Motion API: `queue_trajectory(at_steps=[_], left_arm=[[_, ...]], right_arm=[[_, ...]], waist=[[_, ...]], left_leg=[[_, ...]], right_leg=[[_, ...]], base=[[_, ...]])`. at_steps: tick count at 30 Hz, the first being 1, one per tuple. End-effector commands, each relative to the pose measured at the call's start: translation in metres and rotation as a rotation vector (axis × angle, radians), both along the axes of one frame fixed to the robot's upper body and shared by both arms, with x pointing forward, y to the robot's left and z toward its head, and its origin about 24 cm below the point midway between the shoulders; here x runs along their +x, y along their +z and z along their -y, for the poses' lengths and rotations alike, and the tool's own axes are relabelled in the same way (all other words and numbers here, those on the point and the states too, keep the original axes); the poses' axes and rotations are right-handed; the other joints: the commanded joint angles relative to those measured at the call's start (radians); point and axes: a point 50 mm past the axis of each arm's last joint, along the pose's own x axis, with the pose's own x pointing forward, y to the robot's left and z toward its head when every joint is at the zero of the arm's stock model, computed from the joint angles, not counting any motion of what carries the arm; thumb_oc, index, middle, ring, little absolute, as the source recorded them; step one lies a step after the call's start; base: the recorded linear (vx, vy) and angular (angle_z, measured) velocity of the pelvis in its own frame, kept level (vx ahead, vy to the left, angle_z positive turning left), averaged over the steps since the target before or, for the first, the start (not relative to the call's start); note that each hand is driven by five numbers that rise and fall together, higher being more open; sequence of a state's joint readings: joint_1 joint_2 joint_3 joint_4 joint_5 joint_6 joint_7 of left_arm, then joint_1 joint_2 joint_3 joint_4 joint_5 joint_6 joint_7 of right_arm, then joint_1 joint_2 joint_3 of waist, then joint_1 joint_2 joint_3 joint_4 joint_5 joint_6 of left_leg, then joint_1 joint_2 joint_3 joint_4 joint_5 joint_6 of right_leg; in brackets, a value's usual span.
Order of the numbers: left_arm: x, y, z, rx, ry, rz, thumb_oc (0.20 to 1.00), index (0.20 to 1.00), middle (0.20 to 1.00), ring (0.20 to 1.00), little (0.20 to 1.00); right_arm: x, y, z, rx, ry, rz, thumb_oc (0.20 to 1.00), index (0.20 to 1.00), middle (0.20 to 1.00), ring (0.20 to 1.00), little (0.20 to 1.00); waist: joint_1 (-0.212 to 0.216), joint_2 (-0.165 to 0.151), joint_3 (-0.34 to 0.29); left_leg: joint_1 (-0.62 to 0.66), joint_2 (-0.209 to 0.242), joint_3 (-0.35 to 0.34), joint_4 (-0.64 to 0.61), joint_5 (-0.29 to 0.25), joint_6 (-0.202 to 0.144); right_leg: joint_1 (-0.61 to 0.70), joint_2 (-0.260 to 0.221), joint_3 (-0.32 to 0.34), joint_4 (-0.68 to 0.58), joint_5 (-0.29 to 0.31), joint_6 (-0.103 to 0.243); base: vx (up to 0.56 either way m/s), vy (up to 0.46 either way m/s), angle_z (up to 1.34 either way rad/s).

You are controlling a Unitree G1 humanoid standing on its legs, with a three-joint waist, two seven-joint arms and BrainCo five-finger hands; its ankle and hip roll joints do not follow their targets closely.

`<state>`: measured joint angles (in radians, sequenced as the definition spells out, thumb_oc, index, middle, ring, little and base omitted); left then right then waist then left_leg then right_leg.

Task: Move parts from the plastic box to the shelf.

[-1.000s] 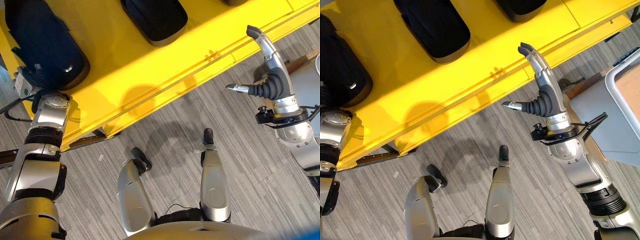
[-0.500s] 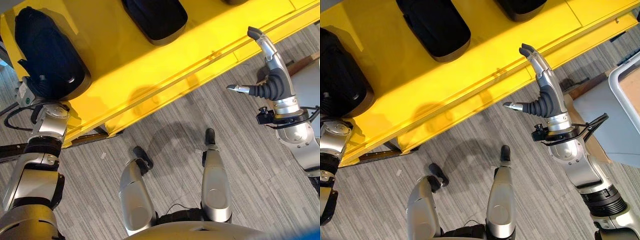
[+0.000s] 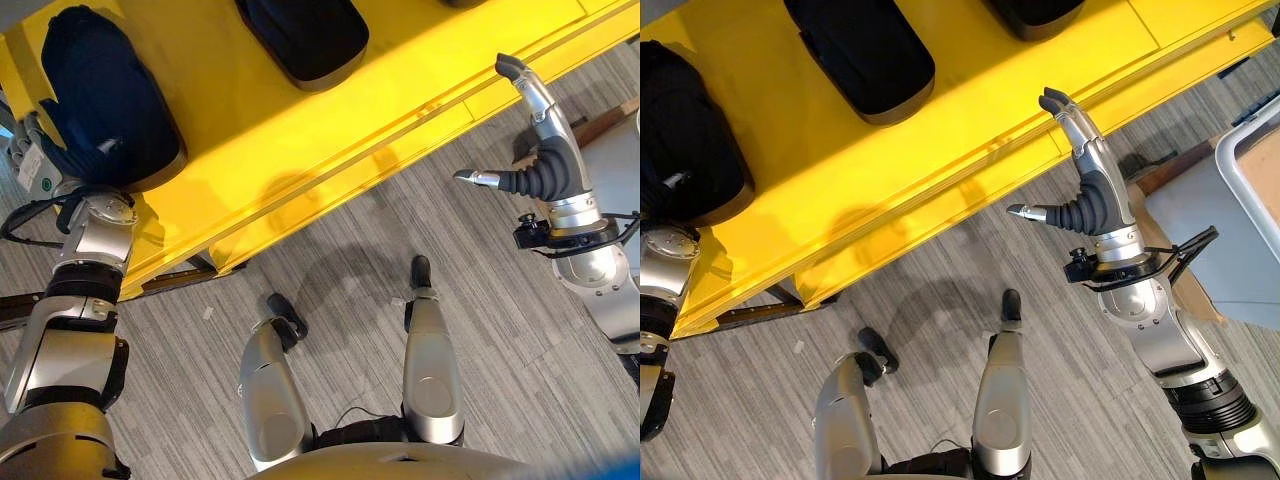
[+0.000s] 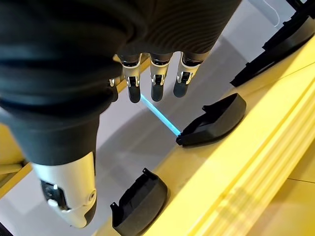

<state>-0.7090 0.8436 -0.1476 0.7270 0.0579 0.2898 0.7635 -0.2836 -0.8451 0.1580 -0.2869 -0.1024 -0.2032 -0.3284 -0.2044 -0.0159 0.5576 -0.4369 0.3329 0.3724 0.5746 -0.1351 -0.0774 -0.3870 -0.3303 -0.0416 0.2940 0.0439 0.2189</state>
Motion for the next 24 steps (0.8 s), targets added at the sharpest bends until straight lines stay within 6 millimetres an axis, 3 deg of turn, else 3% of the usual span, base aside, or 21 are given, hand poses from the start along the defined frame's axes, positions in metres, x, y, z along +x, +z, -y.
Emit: queue_trajectory(at_steps=[1,3,4,8,9,12,13,16,19,24], left_arm=[[-0.024,0.031,-0.022,0.208,0.16,0.112,1.0,1.0,1.0,1.0,1.0],[-0.028,0.033,-0.021,0.195,0.196,0.176,1.0,1.0,1.0,1.0,1.0],[-0.029,0.032,-0.021,0.196,0.197,0.18,1.0,1.0,1.0,1.0,1.0],[-0.035,0.037,-0.02,0.207,0.247,0.292,1.0,1.0,1.0,1.0,1.0],[-0.036,0.038,-0.021,0.164,0.247,0.317,1.0,1.0,1.0,1.0,1.0],[-0.036,0.036,-0.021,0.088,0.243,0.361,1.0,1.0,1.0,1.0,1.0],[-0.035,0.029,-0.022,-0.006,0.236,0.376,1.0,1.0,1.0,1.0,1.0],[-0.035,0.014,-0.022,-0.06,0.23,0.359,1.0,1.0,1.0,1.0,1.0],[-0.038,0.01,-0.014,-0.052,0.232,0.474,1.0,1.0,1.0,1.0,1.0],[-0.034,0.025,0.003,0.037,0.089,0.563,1.0,1.0,1.0,1.0,1.0]], right_arm=[[-0.005,0.014,0.015,0.066,-0.044,0.061,1.0,1.0,1.0,1.0,1.0],[-0.006,0.012,0.016,0.072,-0.046,0.071,1.0,1.0,1.0,1.0,1.0],[-0.006,0.012,0.016,0.072,-0.047,0.071,1.0,1.0,1.0,1.0,1.0],[-0.005,0.01,0.015,0.068,-0.056,0.072,1.0,1.0,1.0,1.0,1.0],[-0.006,0.01,0.015,0.069,-0.058,0.073,1.0,1.0,1.0,1.0,1.0],[-0.005,0.009,0.014,0.067,-0.063,0.077,1.0,1.0,1.0,1.0,1.0],[-0.005,0.008,0.013,0.068,-0.066,0.073,1.0,1.0,1.0,1.0,1.0],[-0.006,0.006,0.012,0.072,-0.061,0.071,1.0,1.0,1.0,1.0,1.0],[-0.006,0.002,0.01,0.084,-0.06,0.068,1.0,1.0,1.0,1.0,1.0],[-0.009,-0.005,0.005,0.102,-0.047,0.068,1.0,1.0,1.0,1.0,1.0]], waist=[[0.02,-0.006,-0.04],[0.024,-0.008,-0.041],[0.025,-0.006,-0.046],[0.033,-0.005,-0.053],[0.034,-0.006,-0.053],[0.037,-0.005,-0.055],[0.039,-0.004,-0.059],[0.042,-0.006,-0.066],[0.048,-0.008,-0.071],[0.055,-0.011,-0.083]], left_leg=[[0.093,-0.102,-0.003,-0.076,-0.036,0.029],[0.086,-0.103,0.005,-0.089,-0.005,0.04],[0.094,-0.107,-0.008,-0.088,-0.027,0.029],[0.098,-0.112,-0.016,-0.102,-0.019,0.028],[0.092,-0.11,-0.004,-0.112,0.01,0.037],[0.092,-0.11,-0.008,-0.116,0.013,0.034],[0.098,-0.113,-0.011,-0.126,0.017,0.032],[0.108,-0.115,-0.015,-0.137,0.024,0.03],[0.115,-0.116,-0.021,-0.143,0.027,0.031],[0.133,-0.118,-0.023,-0.166,0.035,0.029]], right_leg=[[-0.042,0.066,-0.03,0.153,-0.114,-0.051],[-0.048,0.068,-0.036,0.145,-0.095,-0.062],[-0.04,0.068,-0.031,0.15,-0.115,-0.053],[-0.037,0.069,-0.033,0.149,-0.117,-0.055],[-0.043,0.07,-0.039,0.139,-0.095,-0.064],[-0.04,0.071,-0.042,0.139,-0.097,-0.064],[-0.033,0.072,-0.045,0.135,-0.1,-0.065],[-0.019,0.074,-0.05,0.126,-0.101,-0.067],[-0.008,0.078,-0.05,0.125,-0.105,-0.071],[0.015,0.079,-0.059,0.109,-0.104,-0.067]], base=[[-0.09,-0.044,0.01],[-0.05,-0.04,0.02],[0.07,-0.01,0.01],[-0.01,-0.036,-0.01],[-0.1,-0.065,0.01],[-0.05,-0.042,0.03],[-0.02,-0.031,0.02],[-0.03,-0.055,0.02],[-0.02,-0.059,0.02],[-0.02,-0.08,0.03]])
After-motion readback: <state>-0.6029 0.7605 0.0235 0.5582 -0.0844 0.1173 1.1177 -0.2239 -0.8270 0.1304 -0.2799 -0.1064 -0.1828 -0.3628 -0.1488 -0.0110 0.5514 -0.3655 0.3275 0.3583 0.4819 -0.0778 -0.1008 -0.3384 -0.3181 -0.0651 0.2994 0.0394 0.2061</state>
